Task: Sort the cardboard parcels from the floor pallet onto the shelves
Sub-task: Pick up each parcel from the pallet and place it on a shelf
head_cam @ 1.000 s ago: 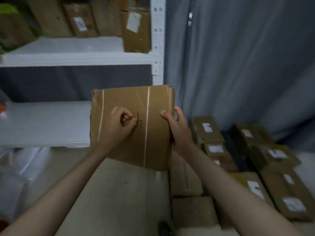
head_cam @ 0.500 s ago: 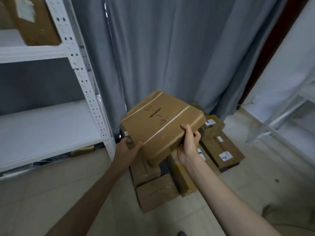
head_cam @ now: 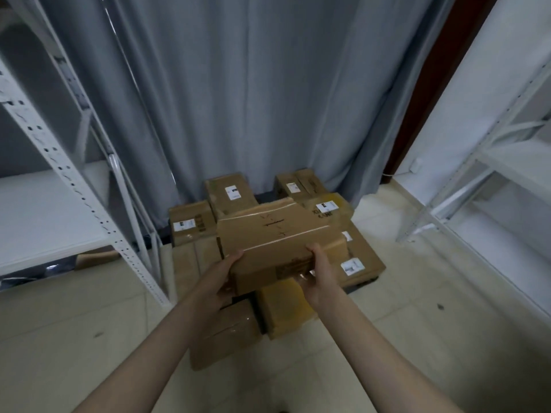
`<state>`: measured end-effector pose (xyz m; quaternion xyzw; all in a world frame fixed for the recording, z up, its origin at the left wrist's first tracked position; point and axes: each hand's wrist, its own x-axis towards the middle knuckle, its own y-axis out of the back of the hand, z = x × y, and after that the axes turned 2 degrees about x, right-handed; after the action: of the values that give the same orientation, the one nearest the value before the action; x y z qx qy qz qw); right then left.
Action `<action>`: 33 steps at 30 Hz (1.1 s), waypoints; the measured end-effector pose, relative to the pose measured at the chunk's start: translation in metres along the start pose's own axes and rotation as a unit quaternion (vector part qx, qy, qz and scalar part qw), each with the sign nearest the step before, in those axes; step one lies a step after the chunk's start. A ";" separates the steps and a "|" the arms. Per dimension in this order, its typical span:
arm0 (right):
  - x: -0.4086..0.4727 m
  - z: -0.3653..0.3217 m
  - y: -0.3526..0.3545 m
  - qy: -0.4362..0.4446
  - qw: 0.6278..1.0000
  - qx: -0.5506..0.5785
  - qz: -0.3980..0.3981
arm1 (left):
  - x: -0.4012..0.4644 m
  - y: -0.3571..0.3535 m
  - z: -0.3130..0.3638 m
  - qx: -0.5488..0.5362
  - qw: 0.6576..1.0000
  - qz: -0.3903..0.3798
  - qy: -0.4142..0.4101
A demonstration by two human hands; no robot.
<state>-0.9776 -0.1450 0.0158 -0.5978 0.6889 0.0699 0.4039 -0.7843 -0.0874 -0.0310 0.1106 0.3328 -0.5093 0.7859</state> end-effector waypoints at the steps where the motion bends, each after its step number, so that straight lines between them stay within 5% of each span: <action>1: 0.007 -0.007 0.012 -0.008 1.000 -0.003 0.006 | 0.004 -0.012 -0.004 -0.005 1.000 0.000 0.012; 16: 0.113 -0.080 0.073 -0.052 0.997 -0.022 0.059 | 0.088 -0.118 0.007 -0.017 0.998 -0.019 0.059; 33: 0.276 -0.152 -0.015 -0.063 0.995 -0.056 0.054 | 0.237 -0.160 0.091 -0.064 0.996 0.024 0.049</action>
<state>-1.0254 -0.4488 -0.0541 -0.5756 0.6885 0.1677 0.4080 -0.8250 -0.3793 -0.0869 0.0930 0.3996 -0.4619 0.7863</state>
